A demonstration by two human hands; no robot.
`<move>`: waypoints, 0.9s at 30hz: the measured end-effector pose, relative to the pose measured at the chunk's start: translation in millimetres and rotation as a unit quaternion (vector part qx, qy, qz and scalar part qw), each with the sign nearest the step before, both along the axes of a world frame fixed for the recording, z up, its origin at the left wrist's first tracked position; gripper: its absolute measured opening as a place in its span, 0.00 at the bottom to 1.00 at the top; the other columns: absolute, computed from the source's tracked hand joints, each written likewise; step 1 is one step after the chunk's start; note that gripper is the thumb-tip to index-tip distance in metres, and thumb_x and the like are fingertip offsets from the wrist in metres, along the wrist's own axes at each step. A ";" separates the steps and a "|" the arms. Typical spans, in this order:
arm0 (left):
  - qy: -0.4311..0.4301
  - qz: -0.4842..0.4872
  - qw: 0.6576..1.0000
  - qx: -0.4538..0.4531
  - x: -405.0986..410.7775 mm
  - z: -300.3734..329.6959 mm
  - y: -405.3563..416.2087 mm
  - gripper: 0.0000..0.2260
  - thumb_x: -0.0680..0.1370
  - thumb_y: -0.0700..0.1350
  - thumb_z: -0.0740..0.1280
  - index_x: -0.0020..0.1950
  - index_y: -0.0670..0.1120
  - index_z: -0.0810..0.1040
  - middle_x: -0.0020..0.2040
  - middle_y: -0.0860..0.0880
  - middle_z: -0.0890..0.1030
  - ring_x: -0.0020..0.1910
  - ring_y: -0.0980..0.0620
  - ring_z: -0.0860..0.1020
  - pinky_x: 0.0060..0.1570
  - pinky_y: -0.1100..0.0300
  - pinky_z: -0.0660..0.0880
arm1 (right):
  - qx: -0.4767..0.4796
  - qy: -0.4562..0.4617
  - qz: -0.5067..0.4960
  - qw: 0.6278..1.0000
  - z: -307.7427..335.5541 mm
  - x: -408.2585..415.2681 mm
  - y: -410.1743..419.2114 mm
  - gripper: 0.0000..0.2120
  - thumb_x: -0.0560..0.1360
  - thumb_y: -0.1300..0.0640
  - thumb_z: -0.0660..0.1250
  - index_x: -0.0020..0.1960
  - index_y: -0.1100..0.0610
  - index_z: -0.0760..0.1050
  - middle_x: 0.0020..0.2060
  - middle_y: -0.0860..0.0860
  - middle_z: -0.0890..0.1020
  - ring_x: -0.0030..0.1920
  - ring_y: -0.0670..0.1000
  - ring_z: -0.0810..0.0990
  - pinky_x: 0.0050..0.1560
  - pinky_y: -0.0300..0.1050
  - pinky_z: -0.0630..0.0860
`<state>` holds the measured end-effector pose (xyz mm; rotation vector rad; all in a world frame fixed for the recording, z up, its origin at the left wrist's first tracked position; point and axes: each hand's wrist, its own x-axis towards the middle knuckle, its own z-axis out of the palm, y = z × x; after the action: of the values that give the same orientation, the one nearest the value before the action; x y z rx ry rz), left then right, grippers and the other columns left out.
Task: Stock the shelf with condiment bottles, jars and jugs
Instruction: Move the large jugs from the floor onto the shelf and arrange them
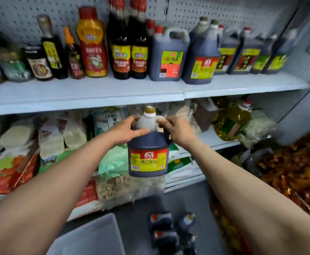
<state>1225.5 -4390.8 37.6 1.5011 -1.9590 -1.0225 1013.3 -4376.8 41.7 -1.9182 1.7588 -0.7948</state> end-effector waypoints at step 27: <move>0.015 0.117 0.981 -0.153 -308.5 160.2 -222.7 0.41 0.66 0.48 0.80 0.75 0.47 0.65 0.69 0.49 0.75 0.64 0.51 0.74 0.63 0.58 0.70 | -0.161 -0.009 0.044 0.986 160.7 -296.8 -265.6 0.23 0.78 0.36 0.61 0.42 0.54 0.79 0.36 0.55 0.80 0.45 0.60 0.81 0.40 0.51 0.74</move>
<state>917.0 -4613.5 197.8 1.4865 -1.7715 -0.6092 716.5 -4642.5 202.4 -2.1680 1.5992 -1.1165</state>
